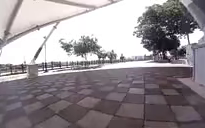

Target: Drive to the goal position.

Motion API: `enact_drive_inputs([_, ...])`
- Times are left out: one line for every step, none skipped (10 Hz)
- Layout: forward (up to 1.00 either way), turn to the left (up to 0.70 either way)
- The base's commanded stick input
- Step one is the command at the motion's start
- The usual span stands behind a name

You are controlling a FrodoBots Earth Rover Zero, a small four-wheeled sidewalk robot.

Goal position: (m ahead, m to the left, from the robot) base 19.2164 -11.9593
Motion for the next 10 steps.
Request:
enact_drive_inputs([0.45,0.0])
enact_drive_inputs([0.45,0.0])
enact_drive_inputs([0.45,0.0])
enact_drive_inputs([0.45,0.0])
enact_drive_inputs([0.45,0.0])
enact_drive_inputs([0.45,0.0])
enact_drive_inputs([0.45,0.0])
enact_drive_inputs([0.45,-0.13])
enact_drive_inputs([0.45,-0.27])
enact_drive_inputs([0.45,-0.27])
